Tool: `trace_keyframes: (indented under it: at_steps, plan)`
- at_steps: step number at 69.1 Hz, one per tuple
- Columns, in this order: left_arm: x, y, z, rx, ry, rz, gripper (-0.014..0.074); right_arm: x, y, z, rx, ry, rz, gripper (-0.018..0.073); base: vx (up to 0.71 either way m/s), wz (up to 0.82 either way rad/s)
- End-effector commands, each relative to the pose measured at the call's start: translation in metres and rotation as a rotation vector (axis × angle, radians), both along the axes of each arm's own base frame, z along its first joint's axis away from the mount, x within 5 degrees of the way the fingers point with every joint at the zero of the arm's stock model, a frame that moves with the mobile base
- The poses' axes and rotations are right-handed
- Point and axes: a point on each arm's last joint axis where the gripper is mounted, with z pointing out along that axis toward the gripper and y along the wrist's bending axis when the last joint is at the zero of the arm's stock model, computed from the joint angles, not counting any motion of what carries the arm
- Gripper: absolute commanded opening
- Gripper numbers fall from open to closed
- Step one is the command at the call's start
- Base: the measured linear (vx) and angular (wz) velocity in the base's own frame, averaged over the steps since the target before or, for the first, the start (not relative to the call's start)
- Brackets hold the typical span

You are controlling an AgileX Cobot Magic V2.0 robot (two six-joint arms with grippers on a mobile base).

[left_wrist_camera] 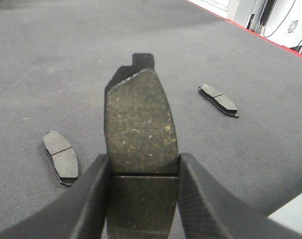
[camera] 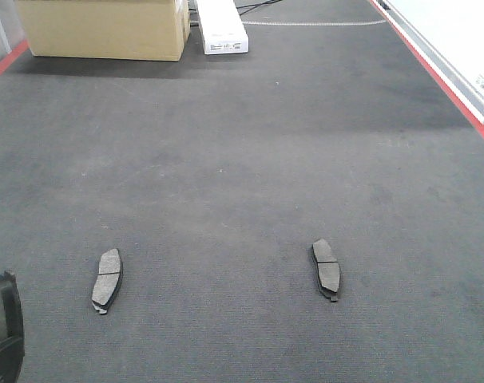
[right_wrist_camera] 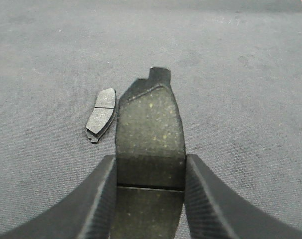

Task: Move and align brake pads A on conveyor
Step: 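Lower the left gripper with its pad beside the nearer belt pad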

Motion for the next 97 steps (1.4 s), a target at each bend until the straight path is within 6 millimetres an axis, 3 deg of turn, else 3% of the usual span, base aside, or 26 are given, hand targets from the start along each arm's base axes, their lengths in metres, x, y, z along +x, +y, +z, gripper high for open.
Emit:
trace_keyframes:
  at_steps: [1, 15, 26, 40, 54, 67, 76, 82, 97]
  plan:
    - [0.001, -0.003, 0.019, -0.064, -0.104, -0.018, 0.0129, 0.004, -0.001, 0.017, 0.005, -0.112, -0.016, -0.0001, 0.00, 0.00]
    - [0.002, -0.005, 0.021, -0.118, -0.073, -0.019, 0.0129, 0.004, -0.001, 0.017, 0.005, -0.112, -0.016, -0.0001, 0.00, 0.00]
    - [0.021, -0.018, 0.026, -0.053, -0.019, -0.028, 0.0133, 0.004, -0.001, 0.017, 0.005, -0.112, -0.016, -0.0001, 0.00, 0.00]
    - [0.074, -0.054, 0.042, 0.063, 0.073, -0.046, 0.0141, 0.004, -0.001, 0.017, 0.005, -0.112, -0.016, -0.0001, 0.00, 0.00]
    - [0.135, -0.100, 0.045, 0.005, 0.273, -0.018, 0.0150, 0.004, -0.001, 0.017, 0.005, -0.112, -0.016, -0.0001, 0.00, 0.00]
    - [0.186, -0.137, 0.026, -0.066, 0.445, 0.041, 0.0171, 0.004, -0.001, 0.017, 0.005, -0.112, -0.016, -0.0001, 0.00, 0.00]
    - [0.209, -0.153, 0.007, -0.063, 0.529, 0.077, 0.0205, 0.004, -0.001, 0.017, 0.005, -0.112, -0.016, -0.0001, 0.00, 0.00]
    - [0.224, -0.155, -0.004, -0.077, 0.568, 0.116, 0.0235, 0.004, -0.001, 0.017, 0.005, -0.112, -0.016, -0.0001, 0.00, 0.00]
    - [0.252, -0.141, -0.027, -0.079, 0.621, 0.209, 0.0272, 0.004, -0.001, 0.017, 0.005, -0.112, -0.016, -0.0001, 0.00, 0.00]
